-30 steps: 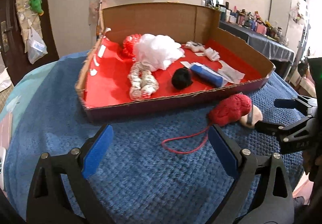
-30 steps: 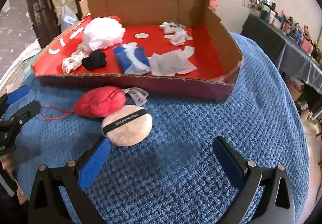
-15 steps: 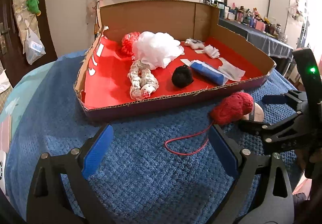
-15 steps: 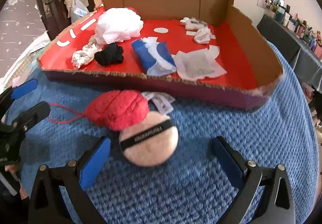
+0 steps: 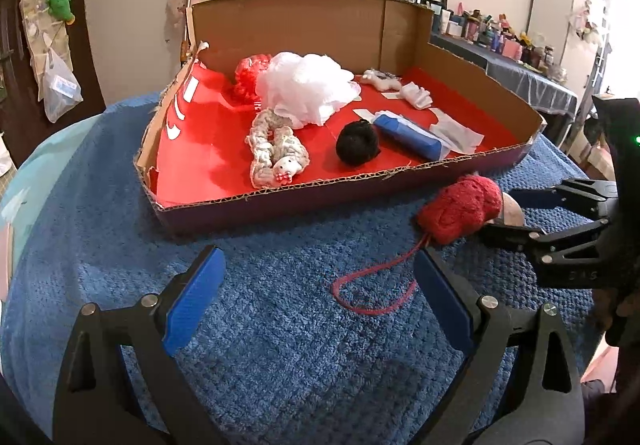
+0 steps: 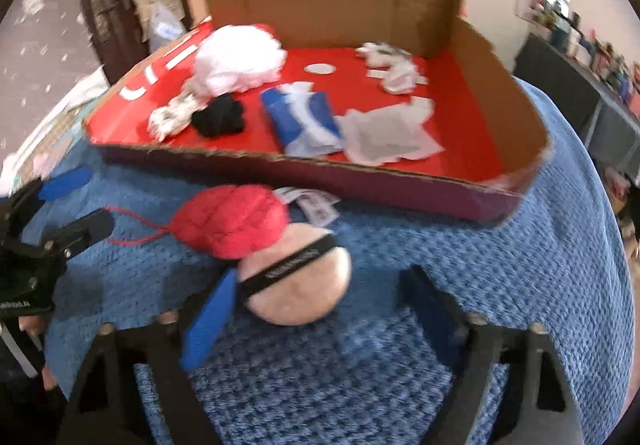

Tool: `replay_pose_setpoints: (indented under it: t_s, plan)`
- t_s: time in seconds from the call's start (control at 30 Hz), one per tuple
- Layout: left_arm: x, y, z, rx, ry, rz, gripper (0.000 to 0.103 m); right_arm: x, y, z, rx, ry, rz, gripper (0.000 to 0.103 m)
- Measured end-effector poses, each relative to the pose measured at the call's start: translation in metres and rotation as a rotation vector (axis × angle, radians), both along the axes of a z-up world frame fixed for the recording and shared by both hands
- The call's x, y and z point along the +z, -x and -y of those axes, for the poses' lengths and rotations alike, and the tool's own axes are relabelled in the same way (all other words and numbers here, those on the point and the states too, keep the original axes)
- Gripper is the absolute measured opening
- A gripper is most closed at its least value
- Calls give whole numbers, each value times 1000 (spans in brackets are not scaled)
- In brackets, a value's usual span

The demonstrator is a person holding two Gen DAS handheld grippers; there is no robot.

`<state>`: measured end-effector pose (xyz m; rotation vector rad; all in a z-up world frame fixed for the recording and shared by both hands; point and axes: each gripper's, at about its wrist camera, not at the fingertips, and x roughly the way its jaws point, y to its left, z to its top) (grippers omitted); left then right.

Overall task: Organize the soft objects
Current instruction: 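Grasp the round makeup puff with the right tool while the left tool approaches the red knitted pouch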

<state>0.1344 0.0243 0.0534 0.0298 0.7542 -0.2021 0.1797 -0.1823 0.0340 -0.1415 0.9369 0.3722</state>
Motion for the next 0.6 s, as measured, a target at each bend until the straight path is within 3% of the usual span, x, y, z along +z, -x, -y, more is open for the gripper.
replay_pose_setpoints:
  t_s: [0.07,0.43,0.6]
  plan:
    - [1,1,-1,2,-2,1,96,3,5,-6,38,-5,20,54]
    - [2,5,-5,6,16,-1,96,10,26,0,34,-35,35,53]
    - [4,5,6,-56,43,-22,96,12,33,8,19,-42,38,53]
